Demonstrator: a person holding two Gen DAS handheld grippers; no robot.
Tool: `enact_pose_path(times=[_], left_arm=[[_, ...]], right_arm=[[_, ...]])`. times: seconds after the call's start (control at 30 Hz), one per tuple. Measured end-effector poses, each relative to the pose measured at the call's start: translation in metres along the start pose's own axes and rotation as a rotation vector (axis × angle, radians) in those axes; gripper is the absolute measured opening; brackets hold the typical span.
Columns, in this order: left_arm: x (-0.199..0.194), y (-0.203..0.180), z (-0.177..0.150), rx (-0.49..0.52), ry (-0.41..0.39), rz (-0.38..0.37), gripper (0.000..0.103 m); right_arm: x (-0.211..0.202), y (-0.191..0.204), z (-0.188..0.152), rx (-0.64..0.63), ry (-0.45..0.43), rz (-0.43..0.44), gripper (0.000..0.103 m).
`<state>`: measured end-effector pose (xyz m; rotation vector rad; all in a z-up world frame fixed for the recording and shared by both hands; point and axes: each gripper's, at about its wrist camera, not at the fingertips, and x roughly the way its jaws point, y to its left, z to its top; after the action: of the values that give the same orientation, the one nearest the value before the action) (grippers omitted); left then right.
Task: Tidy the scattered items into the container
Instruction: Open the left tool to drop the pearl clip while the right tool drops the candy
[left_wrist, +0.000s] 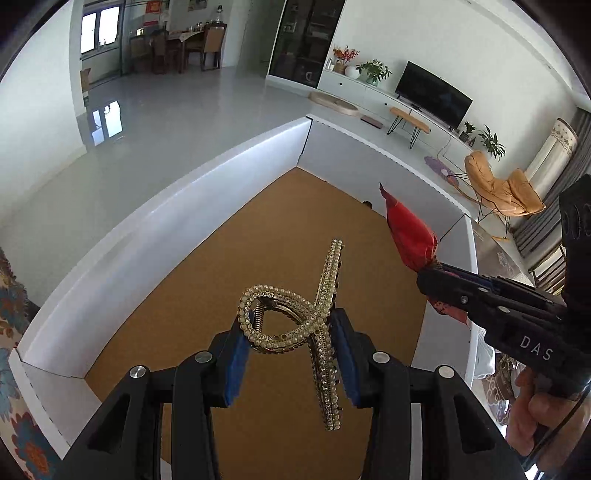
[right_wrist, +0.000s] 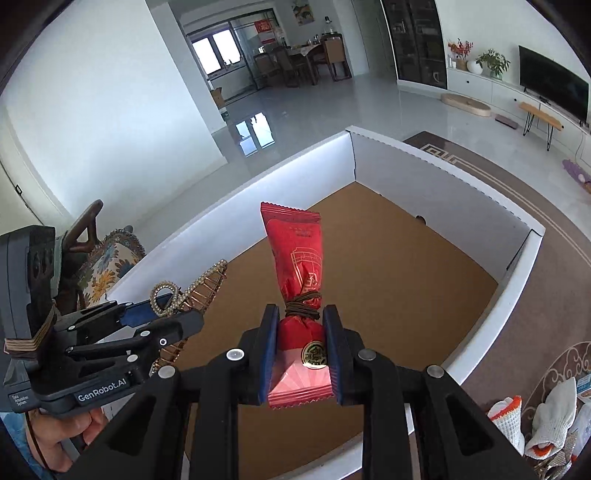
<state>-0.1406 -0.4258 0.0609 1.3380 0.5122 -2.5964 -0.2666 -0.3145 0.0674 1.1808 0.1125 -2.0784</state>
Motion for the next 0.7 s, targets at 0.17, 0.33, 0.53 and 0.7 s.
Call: enact_pose_path(times=[0.17, 0.33, 0.53, 0.7], left_arm=[[0.040, 0.003, 0.001, -0.060, 0.123, -0.008, 0.052], [0.036, 0.000, -0.003, -0.091, 0.093, 0.026, 0.081], [-0.030, -0.045, -0.020, 0.001, -0.049, -0.011, 0.081], [-0.077, -0.127, -0.080, 0.167, -0.099, -0.139, 0.093]], right_arm=[[0.041, -0.021, 0.001, 0.096, 0.090, 0.002, 0.035], [0.023, -0.038, -0.006, 0.149, 0.034, 0.028, 0.050], [-0.067, -0.061, -0.055, 0.207, -0.144, 0.054, 0.050], [-0.145, -0.099, -0.181, 0.227, -0.217, -0.068, 0.050]])
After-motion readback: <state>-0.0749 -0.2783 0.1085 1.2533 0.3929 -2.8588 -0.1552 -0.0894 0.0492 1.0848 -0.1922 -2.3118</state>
